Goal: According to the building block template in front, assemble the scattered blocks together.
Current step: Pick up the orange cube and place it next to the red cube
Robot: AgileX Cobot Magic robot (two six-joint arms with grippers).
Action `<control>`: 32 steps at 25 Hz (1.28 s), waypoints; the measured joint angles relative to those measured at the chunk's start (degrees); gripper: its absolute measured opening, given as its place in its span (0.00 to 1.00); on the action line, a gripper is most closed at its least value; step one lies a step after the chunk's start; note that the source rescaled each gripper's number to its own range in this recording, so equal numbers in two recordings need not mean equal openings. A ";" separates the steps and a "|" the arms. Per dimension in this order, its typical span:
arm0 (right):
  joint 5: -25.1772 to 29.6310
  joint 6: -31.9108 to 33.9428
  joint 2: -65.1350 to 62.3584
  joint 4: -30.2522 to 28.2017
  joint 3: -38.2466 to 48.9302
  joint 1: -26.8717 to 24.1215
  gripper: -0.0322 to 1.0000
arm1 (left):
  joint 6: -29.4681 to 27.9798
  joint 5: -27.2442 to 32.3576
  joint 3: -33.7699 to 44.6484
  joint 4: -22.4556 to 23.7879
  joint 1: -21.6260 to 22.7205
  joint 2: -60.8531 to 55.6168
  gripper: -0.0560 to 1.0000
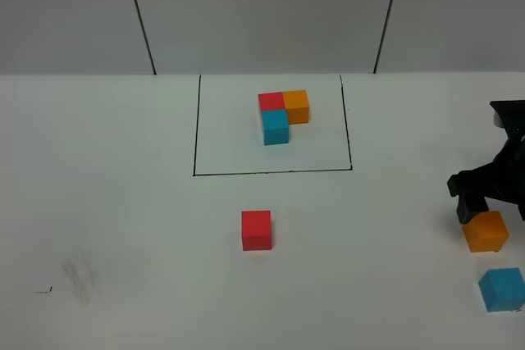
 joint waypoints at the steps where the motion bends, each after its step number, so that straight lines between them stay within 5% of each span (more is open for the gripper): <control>1: -0.15 0.00 0.05 -0.05 0.00 0.00 0.68 | 0.00 0.00 0.00 0.00 0.00 0.00 0.86; 27: -3.89 0.00 8.78 -0.44 0.00 0.00 0.67 | 0.00 0.00 0.00 0.00 0.00 0.00 0.86; 32: -3.89 0.00 8.82 -0.44 0.00 0.00 0.56 | 0.00 0.00 0.00 0.00 0.00 0.00 0.86</control>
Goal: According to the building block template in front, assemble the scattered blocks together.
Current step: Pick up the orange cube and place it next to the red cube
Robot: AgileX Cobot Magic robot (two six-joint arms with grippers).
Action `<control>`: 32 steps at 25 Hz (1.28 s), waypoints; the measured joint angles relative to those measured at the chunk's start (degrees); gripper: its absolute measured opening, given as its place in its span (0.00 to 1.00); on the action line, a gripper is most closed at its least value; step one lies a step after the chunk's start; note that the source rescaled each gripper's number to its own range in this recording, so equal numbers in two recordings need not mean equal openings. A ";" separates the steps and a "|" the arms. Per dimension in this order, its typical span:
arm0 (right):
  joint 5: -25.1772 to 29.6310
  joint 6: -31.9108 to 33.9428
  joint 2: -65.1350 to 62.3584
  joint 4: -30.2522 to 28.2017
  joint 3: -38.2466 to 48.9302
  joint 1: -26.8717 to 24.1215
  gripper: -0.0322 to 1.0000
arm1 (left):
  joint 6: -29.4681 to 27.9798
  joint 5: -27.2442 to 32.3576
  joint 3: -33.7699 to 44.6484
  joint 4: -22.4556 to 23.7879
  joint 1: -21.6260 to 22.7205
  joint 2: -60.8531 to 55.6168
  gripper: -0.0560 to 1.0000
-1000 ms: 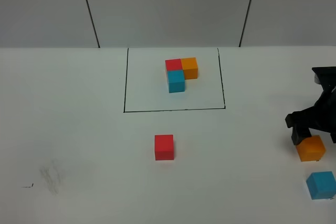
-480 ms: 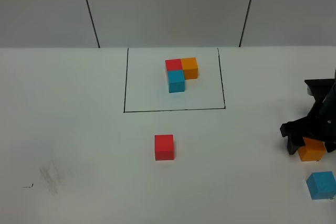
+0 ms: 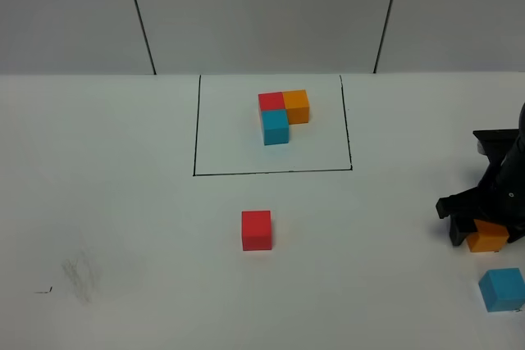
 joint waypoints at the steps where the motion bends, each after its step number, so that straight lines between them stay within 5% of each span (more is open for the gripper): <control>1: 0.00 0.00 0.00 0.00 0.00 0.00 0.53 | 0.00 0.00 0.00 0.00 0.00 0.00 0.86; 8: -0.44 0.00 0.00 -0.06 0.00 0.00 0.21 | 0.00 0.00 0.00 0.00 0.00 0.00 0.86; 32: 0.39 -1.31 0.00 -0.10 -0.05 0.00 0.21 | 0.00 0.00 0.00 0.00 0.00 0.00 0.86</control>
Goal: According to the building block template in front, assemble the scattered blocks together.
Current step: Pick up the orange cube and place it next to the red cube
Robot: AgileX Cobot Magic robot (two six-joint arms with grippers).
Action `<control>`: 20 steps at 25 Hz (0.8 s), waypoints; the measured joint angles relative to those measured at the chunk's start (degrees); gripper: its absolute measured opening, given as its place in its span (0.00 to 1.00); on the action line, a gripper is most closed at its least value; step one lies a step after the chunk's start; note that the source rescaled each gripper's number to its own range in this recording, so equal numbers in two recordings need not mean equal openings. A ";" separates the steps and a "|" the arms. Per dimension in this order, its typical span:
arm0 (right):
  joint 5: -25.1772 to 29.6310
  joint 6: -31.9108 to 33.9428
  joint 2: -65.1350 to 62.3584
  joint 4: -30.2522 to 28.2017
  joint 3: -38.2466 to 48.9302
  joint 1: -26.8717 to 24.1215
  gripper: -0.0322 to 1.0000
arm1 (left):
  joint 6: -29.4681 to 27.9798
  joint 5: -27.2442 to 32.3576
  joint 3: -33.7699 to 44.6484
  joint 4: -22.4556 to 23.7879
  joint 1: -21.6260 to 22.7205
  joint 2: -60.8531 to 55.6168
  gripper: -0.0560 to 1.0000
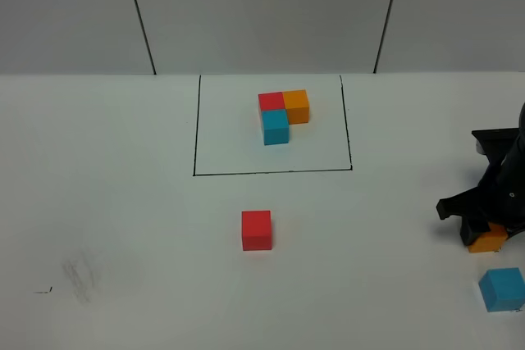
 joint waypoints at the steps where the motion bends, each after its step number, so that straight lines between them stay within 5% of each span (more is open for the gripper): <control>1: 0.43 0.00 0.00 0.00 0.03 0.00 0.21 | 0.00 0.00 0.00 0.00 0.00 0.00 0.86; 13: 5.17 -4.05 -12.06 0.24 -0.02 0.00 0.21 | 0.00 0.00 0.00 0.00 0.00 0.00 0.86; 20: 9.45 -17.23 -21.91 5.67 -2.41 0.00 0.21 | 0.00 0.00 0.00 0.00 0.00 0.00 0.86</control>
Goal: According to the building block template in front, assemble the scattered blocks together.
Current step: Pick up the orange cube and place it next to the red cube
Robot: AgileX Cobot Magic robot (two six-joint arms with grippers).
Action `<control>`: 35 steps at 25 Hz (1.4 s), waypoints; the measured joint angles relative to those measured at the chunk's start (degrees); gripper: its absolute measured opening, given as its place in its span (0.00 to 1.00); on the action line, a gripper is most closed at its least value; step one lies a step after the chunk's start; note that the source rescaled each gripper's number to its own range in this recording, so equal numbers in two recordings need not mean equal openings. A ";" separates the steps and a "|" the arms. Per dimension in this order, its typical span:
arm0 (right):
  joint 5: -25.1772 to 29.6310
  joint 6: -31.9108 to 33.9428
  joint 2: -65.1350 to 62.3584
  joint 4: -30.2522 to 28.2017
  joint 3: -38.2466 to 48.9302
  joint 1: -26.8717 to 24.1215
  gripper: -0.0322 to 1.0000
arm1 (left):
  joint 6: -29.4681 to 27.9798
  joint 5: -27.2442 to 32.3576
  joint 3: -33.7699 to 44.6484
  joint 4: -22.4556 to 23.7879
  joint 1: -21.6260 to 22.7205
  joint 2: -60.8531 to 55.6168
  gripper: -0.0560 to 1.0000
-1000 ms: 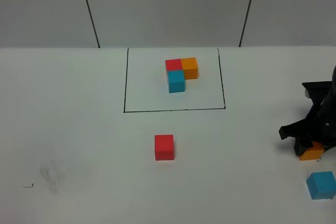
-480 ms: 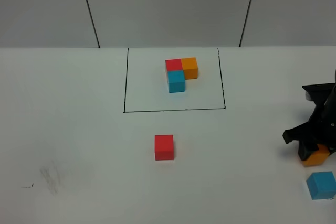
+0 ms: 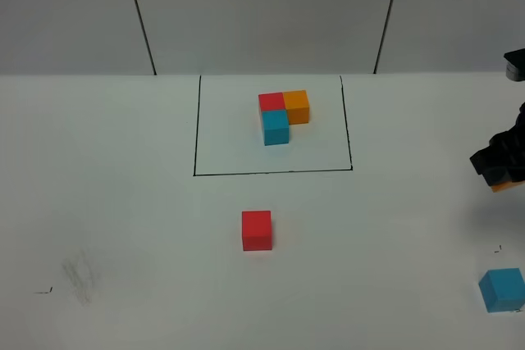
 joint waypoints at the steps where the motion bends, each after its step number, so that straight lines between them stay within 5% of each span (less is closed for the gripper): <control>1: 1.56 -1.62 -0.30 1.20 -0.83 0.00 0.21 | 0.00 0.00 0.00 0.00 0.00 0.00 0.86; 10: 11.27 -18.71 -0.37 5.16 -6.78 7.17 0.21 | 0.00 0.00 0.00 0.00 0.00 0.00 0.86; 19: 10.96 -21.92 0.98 -8.63 -7.30 23.15 0.21 | 0.00 0.00 0.00 0.00 0.00 0.00 0.86; 35: 16.09 -27.11 12.67 -4.82 -21.44 25.37 0.21 | 0.00 0.00 0.00 0.00 0.00 0.00 0.86</control>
